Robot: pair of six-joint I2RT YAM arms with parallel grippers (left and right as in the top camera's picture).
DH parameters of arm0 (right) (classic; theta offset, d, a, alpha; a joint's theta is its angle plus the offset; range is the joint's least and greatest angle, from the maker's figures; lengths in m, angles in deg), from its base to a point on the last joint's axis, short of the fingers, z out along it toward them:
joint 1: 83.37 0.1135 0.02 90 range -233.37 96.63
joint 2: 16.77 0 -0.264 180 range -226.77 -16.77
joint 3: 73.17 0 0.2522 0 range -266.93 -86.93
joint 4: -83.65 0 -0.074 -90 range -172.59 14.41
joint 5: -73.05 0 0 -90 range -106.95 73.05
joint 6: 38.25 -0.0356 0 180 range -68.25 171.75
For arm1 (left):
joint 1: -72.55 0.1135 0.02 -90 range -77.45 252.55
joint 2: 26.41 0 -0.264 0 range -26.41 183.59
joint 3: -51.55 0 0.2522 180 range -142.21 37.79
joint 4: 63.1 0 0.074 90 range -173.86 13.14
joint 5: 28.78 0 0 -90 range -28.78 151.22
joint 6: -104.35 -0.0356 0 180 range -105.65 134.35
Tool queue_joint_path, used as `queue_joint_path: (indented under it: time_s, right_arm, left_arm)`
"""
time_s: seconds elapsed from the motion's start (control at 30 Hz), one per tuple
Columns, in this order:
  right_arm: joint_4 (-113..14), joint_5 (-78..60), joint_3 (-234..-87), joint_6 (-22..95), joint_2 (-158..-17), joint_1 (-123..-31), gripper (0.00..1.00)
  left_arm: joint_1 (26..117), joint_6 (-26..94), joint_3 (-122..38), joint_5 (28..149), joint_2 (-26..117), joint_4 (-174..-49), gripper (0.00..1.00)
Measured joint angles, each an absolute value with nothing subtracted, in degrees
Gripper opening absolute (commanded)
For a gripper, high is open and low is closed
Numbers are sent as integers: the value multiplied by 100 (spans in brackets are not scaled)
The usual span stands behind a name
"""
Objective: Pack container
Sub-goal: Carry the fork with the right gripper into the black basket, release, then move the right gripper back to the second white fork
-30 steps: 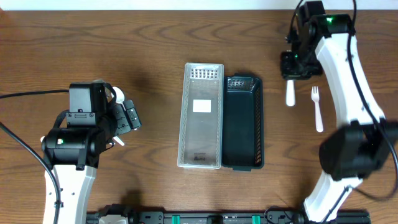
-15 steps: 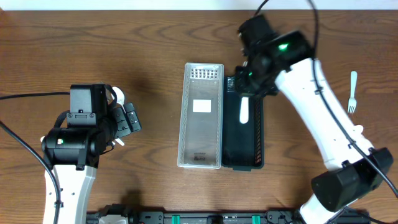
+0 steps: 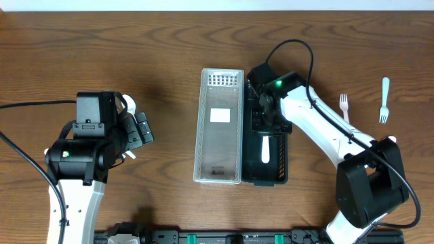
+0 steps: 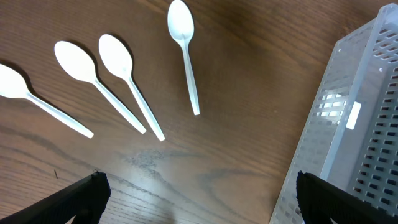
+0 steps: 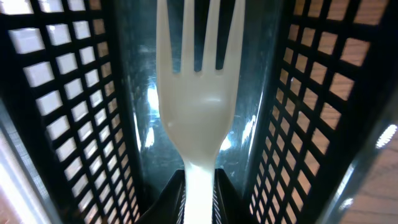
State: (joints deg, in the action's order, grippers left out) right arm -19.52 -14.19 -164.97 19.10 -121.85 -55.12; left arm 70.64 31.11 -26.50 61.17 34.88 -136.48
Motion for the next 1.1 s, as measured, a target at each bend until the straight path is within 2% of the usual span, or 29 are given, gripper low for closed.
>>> queue_joint_path:
  time_s: [0.07, 0.1, 0.13, 0.17, 0.33, 0.43, 0.6, 0.7, 0.8, 0.97, 1.1]
  right_arm:
    - [-1982, -1417, -16427, 1902, -12185, -5514, 23]
    - [-1985, -1419, -16403, 1900, -12185, -5514, 36]
    - [-1989, -1419, -16396, 1910, -12185, -5514, 44]
    - [-2006, -1419, -16396, 1880, -12185, -5514, 47]
    - [-2142, -1425, -16396, 1917, -12185, -5514, 50]
    - [-2096, -1478, -16493, 2044, -12185, -5523, 56]
    - [-1499, -1672, -17824, 2636, -12207, -5783, 76]
    - [-1228, -1893, -18997, 3196, -12181, -6299, 80]
    - [-1132, -2024, -19749, 4031, -12133, -7202, 88]
    - [-1025, -2197, -19826, 5257, -12098, -8714, 96]
    - [-1276, -2271, -19400, 5687, -12098, -9497, 98]
  left_arm:
    - [7064, 3111, -2650, 6117, 3488, -13648, 98]
    - [7064, 3108, -2650, 6119, 3488, -13648, 98]
    - [7064, 3108, -2650, 6117, 3488, -13648, 98]
    - [7064, 3108, -2650, 6119, 3488, -13648, 98]
    - [7064, 3108, -2650, 6117, 3488, -13648, 98]
    - [7064, 3111, -2650, 6119, 3488, -13648, 98]
    - [7064, 3111, -2652, 6119, 3491, -13650, 98]
    - [7064, 3111, -2655, 6119, 3495, -13648, 98]
    - [7064, 3111, -2655, 6119, 3495, -13650, 98]
    - [7064, 3111, -2655, 6117, 3495, -13648, 98]
    - [7064, 3108, -2655, 6117, 3495, -13650, 98]
